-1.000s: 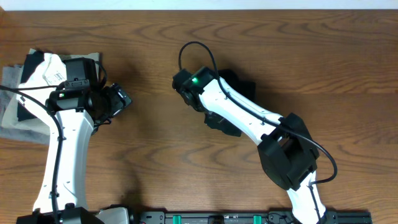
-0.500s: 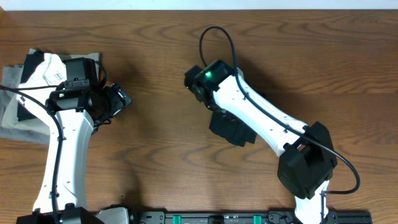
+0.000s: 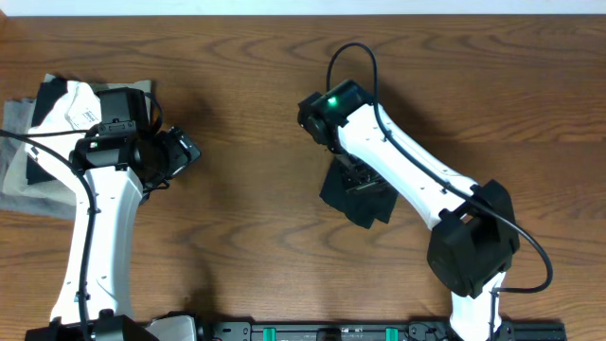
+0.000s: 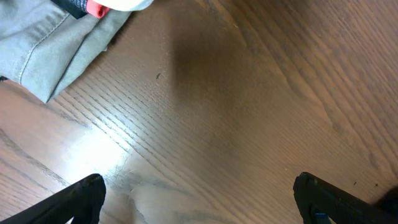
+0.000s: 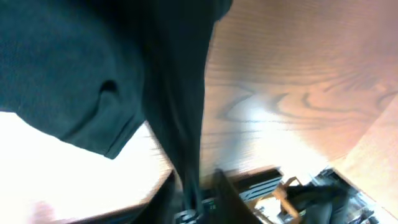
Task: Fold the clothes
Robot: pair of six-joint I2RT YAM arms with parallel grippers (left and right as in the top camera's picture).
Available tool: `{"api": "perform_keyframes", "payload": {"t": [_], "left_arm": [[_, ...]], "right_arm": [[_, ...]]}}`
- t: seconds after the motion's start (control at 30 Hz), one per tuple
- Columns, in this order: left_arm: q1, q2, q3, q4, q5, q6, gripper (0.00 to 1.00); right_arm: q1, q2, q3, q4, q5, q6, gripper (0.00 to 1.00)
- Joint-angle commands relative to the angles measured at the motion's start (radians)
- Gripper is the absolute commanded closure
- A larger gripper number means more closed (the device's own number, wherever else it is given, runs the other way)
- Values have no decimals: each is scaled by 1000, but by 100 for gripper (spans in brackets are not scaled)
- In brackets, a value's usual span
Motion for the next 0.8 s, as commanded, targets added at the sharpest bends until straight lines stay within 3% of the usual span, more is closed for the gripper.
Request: {"api": "perform_keyframes", "payload": {"t": [0.0,0.3,0.43,0.53,0.63,0.77], "left_arm": [[2,11,0,0,-15,-10,2],[2,11,0,2,-15,-10,2],[2,11,0,1,-15,-10,2],[2,11,0,1,-15,-10,2],[2,11,0,1,-15,-10,2],[2,11,0,1,-15,-10,2]], "right_arm": [[-45,-13,3,0,5,-10,63],[-208,-13,4,33,72,48,68],[-226,-13,8,130,46,-71,67],[-214,-13,41,209,-18,-162,62],[-206,-13,88,252,-60,-217,49],[-207,-13,113,328,-189,-311,43]]}}
